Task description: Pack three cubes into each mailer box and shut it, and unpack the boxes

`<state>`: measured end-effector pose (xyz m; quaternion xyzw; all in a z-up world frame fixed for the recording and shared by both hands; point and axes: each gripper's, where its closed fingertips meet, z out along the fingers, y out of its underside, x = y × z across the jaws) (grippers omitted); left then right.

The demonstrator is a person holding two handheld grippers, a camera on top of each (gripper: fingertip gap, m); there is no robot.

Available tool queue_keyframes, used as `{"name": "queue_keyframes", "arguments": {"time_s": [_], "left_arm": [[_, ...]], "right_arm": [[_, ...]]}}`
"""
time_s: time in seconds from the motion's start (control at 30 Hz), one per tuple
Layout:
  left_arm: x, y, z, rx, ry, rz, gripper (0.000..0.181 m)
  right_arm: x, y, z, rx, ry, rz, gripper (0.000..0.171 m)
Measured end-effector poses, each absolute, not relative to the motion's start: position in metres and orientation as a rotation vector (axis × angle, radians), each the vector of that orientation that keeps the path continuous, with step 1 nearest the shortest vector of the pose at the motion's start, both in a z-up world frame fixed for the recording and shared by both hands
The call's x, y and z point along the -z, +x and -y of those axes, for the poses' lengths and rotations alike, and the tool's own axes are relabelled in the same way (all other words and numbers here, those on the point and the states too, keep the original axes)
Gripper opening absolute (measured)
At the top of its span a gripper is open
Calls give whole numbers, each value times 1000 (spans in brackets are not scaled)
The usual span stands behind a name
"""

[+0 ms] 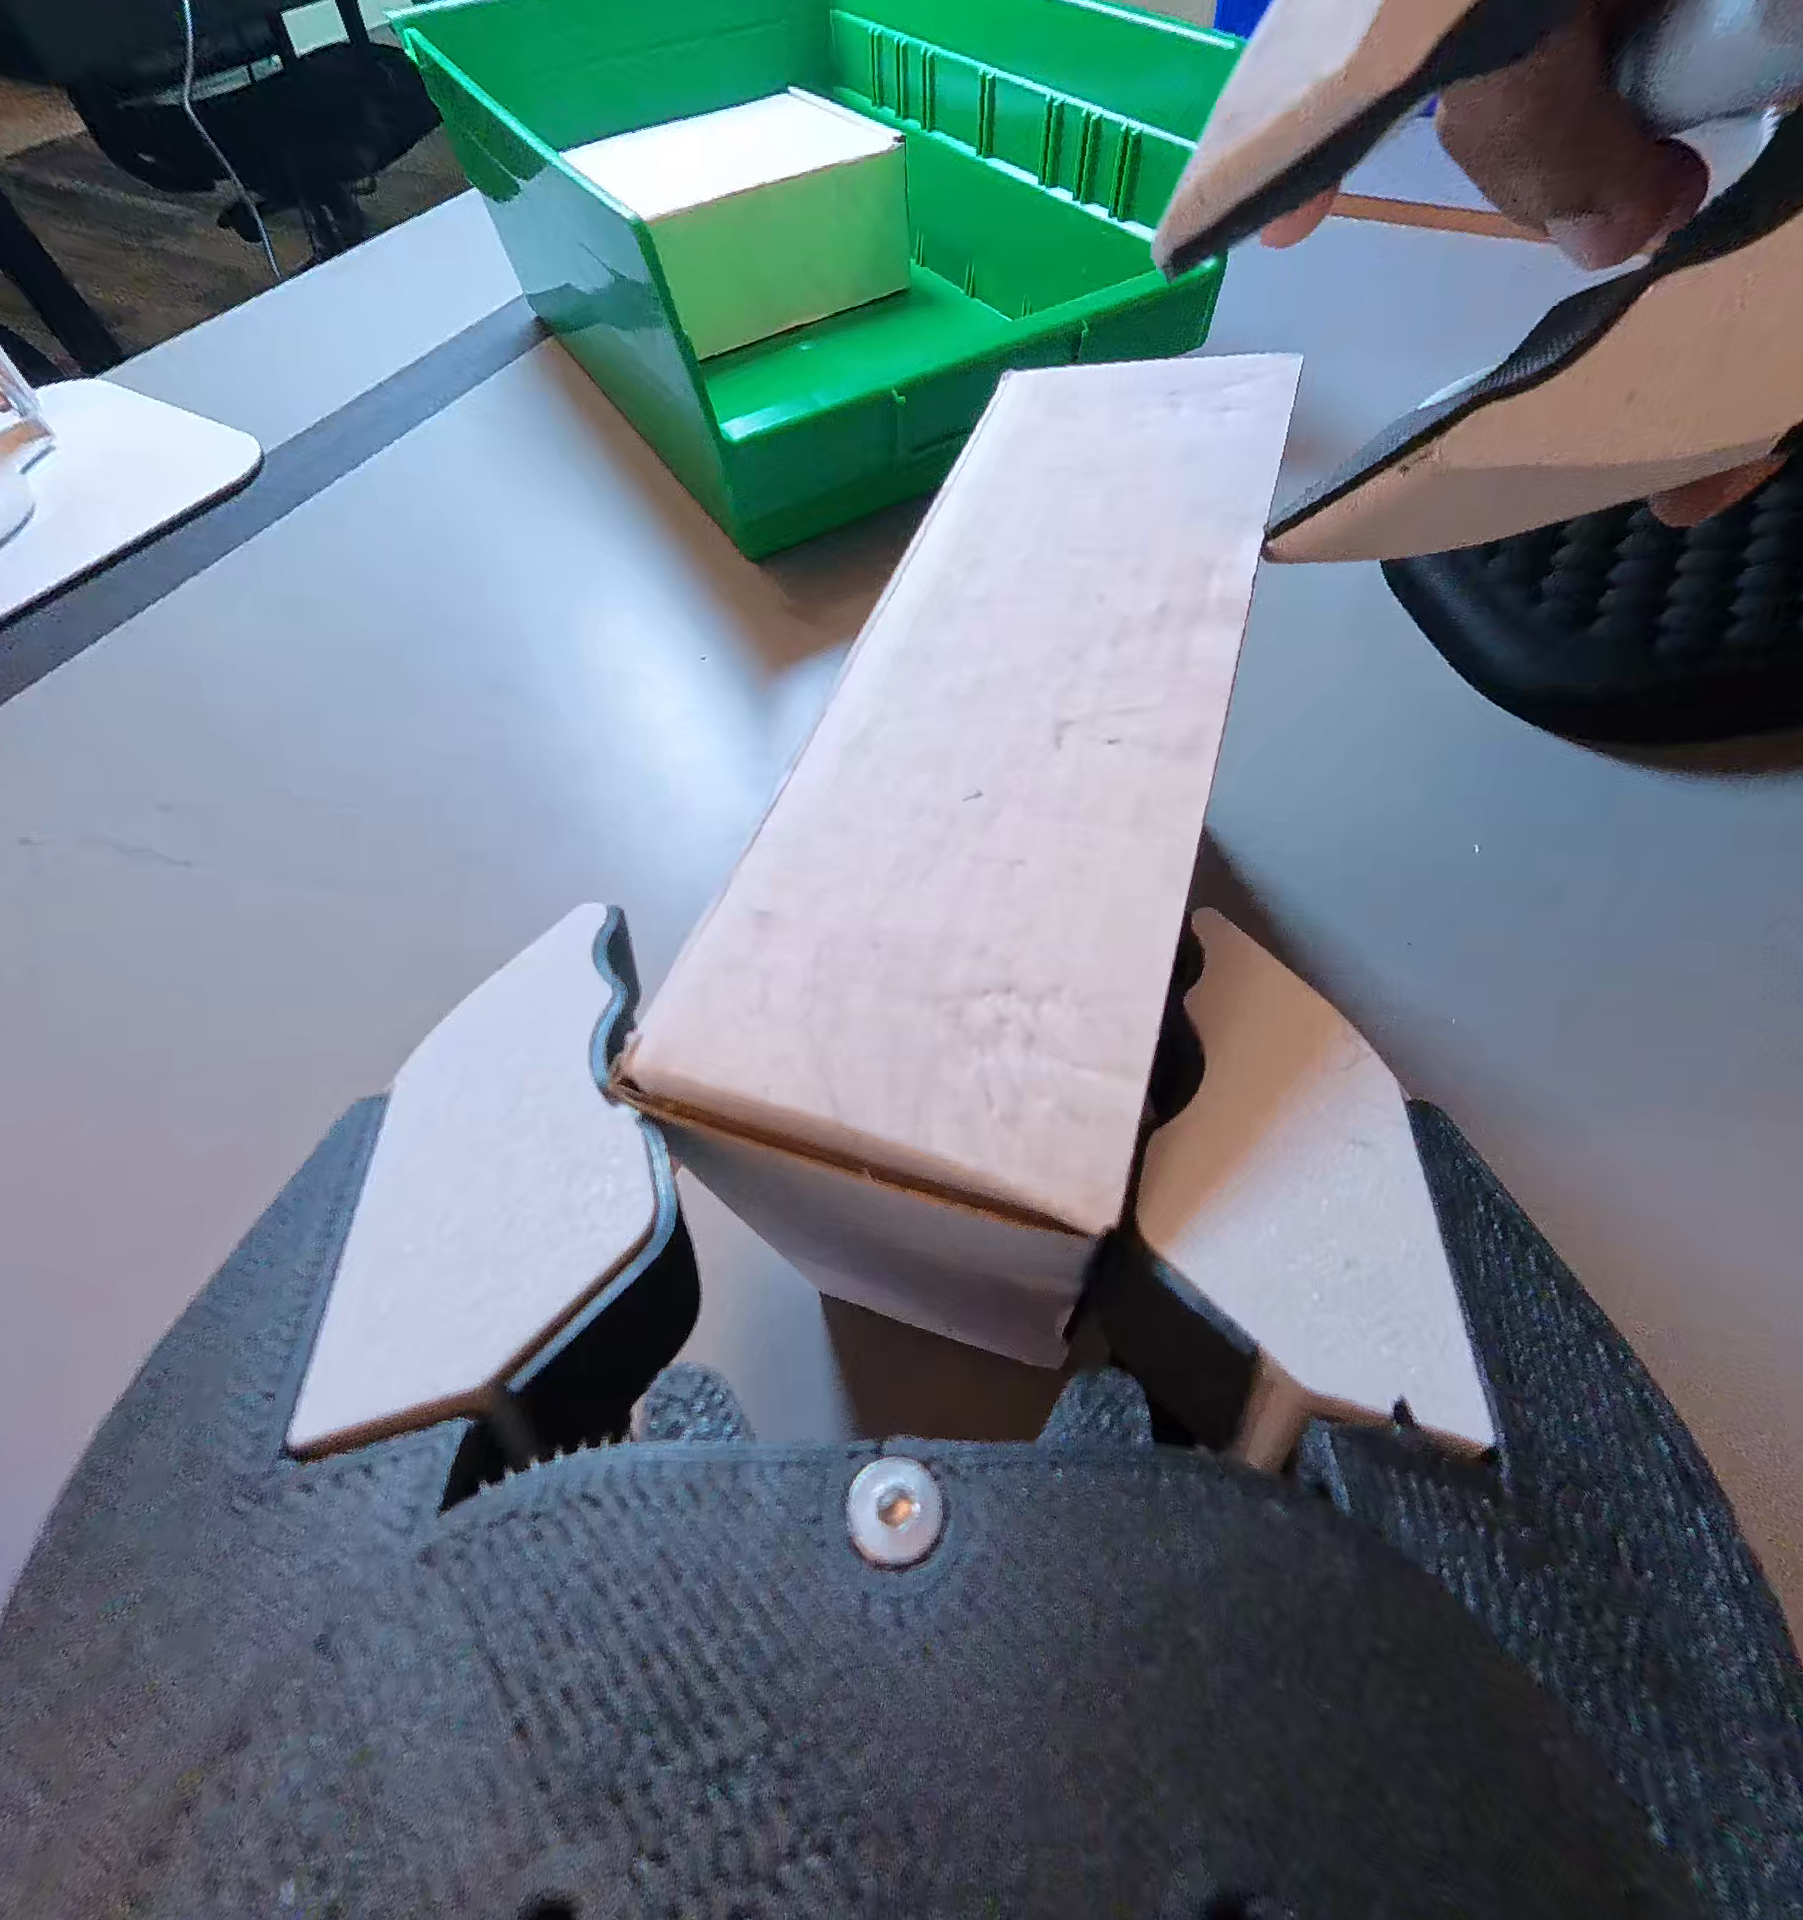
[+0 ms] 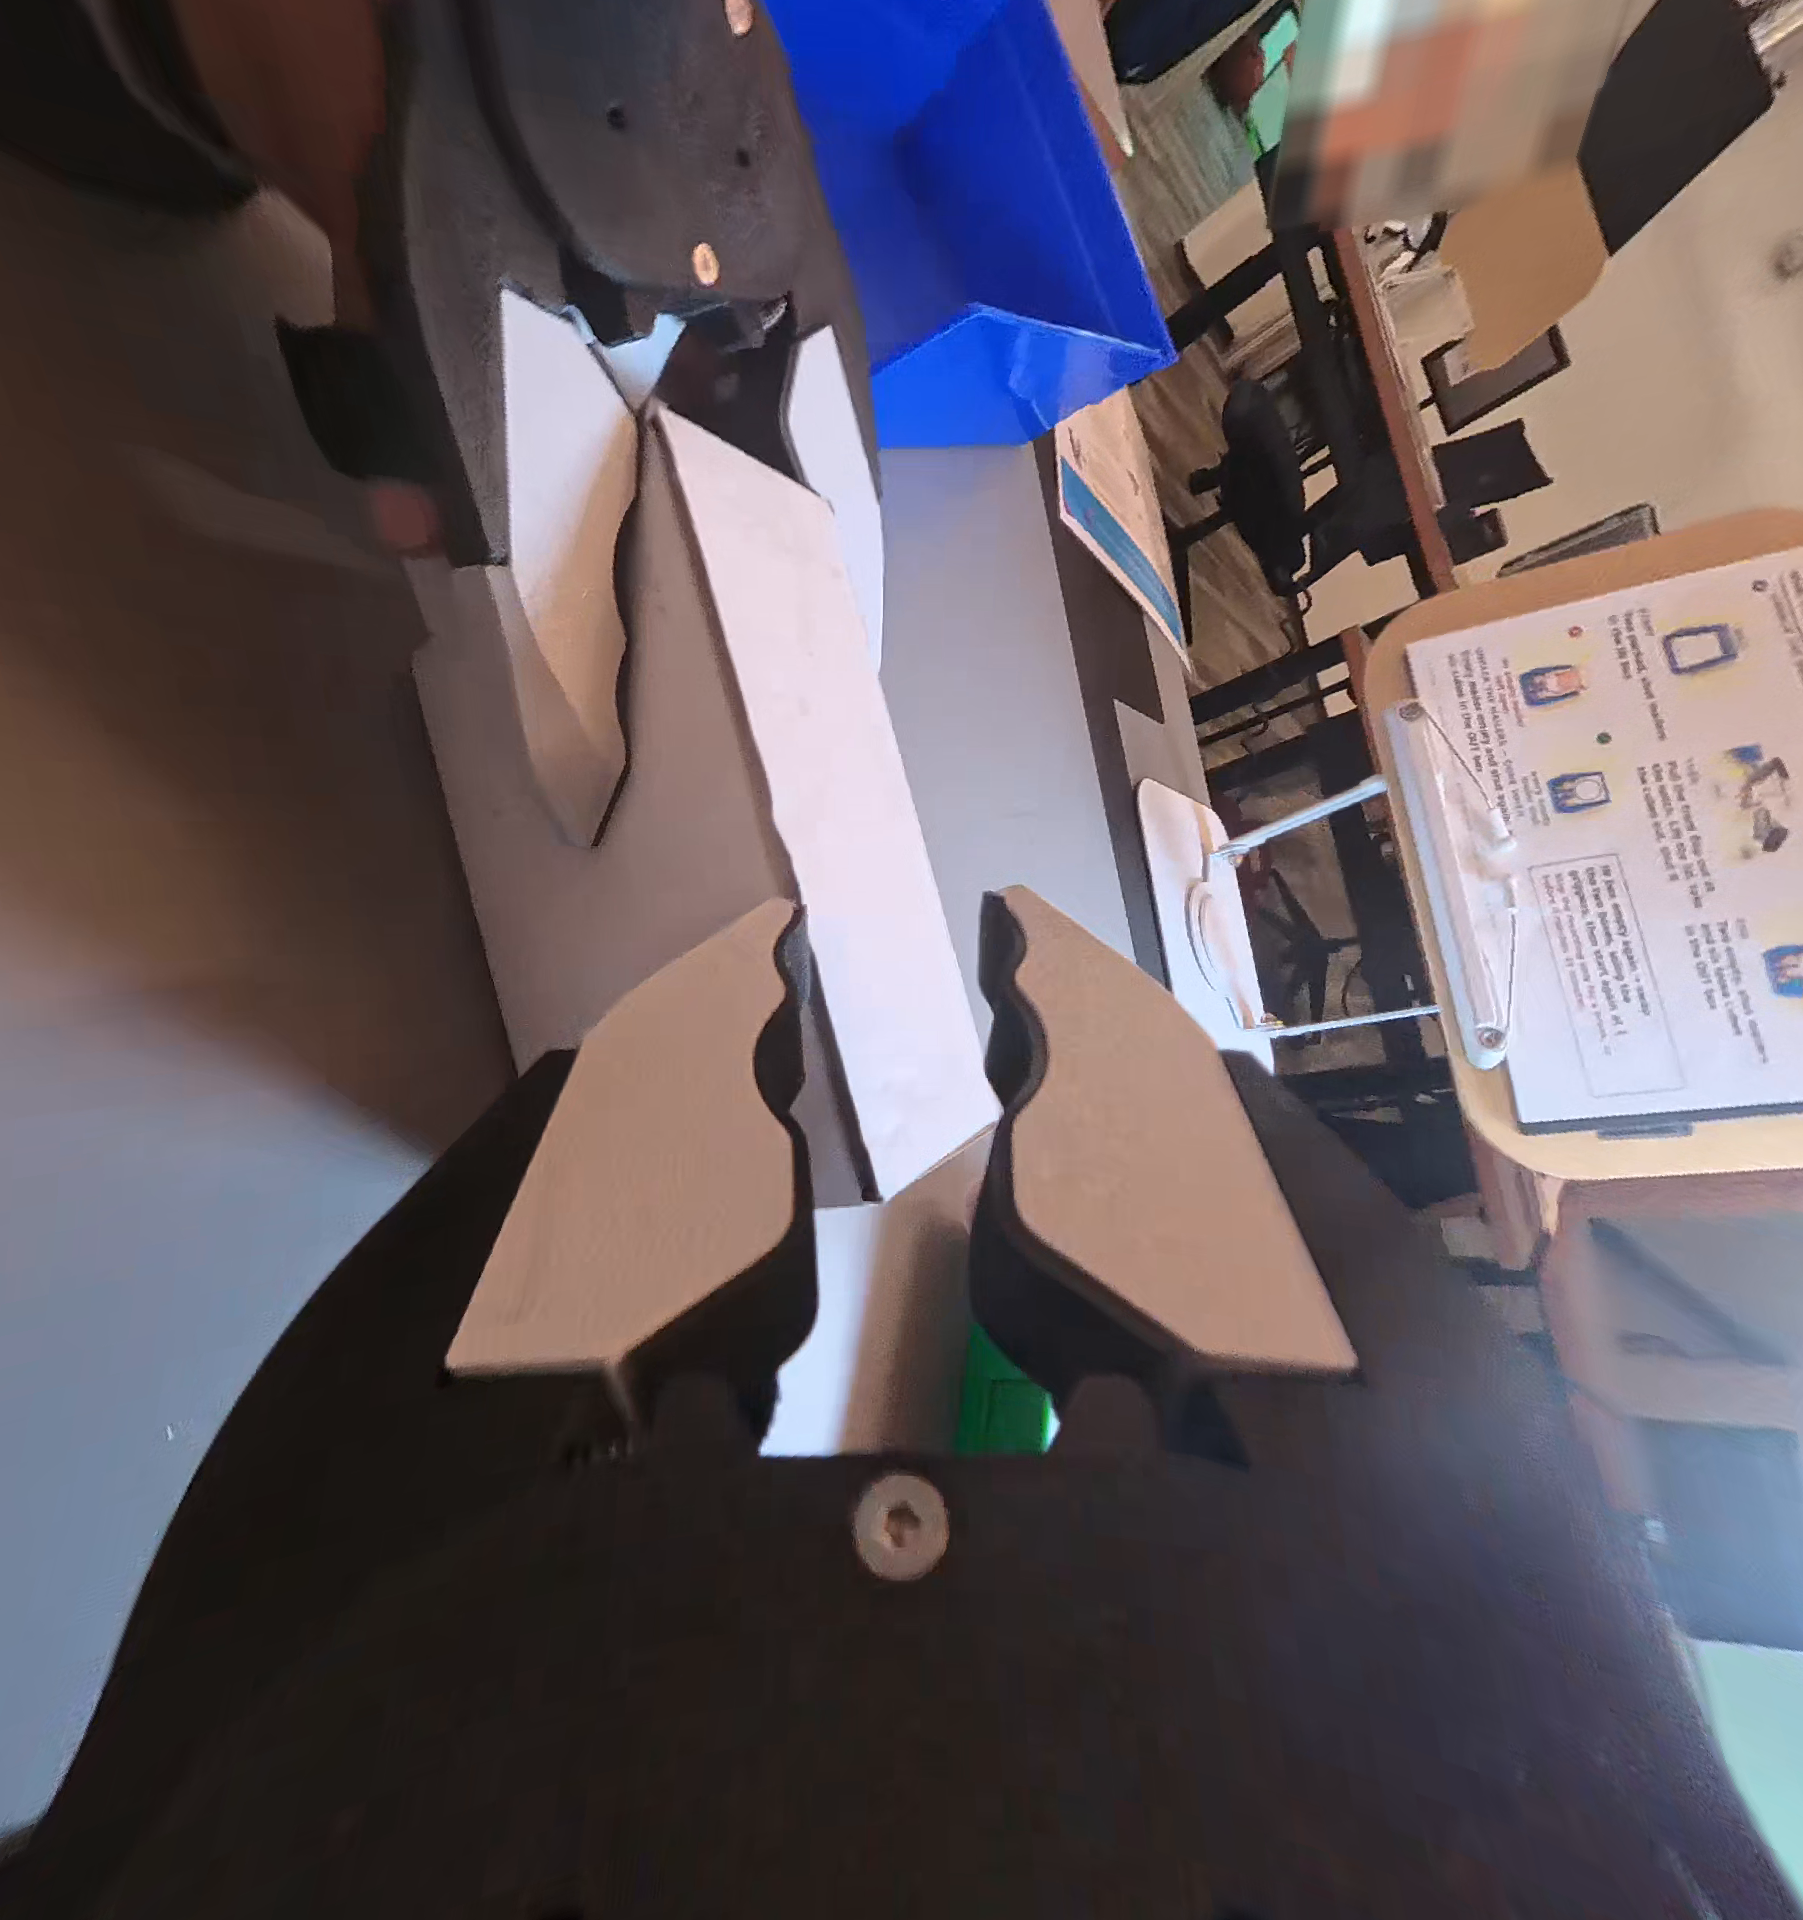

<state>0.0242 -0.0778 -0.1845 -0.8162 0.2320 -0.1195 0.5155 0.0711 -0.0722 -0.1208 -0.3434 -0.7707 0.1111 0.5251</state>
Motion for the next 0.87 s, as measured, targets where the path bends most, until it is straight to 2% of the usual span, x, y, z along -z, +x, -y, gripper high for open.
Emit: {"name": "queue_keyframes", "arguments": {"time_s": [0.03,0.33,0.57,0.77,0.87], "left_arm": [[184,24,78,282,-1959,-553,98],[185,24,78,209,-1926,-582,98],[186,25,82,225,-1941,-598,95],[184,26,84,250,-1940,-602,92],[179,26,85,227,-1913,-613,91]], "right_arm": [[124,70,74,-248,-815,1873,34],[127,64,82,-215,-797,1942,33],[123,57,82,-31,-682,1918,34],[123,46,81,150,-602,1864,24],[131,42,82,204,-533,1908,2]]}}
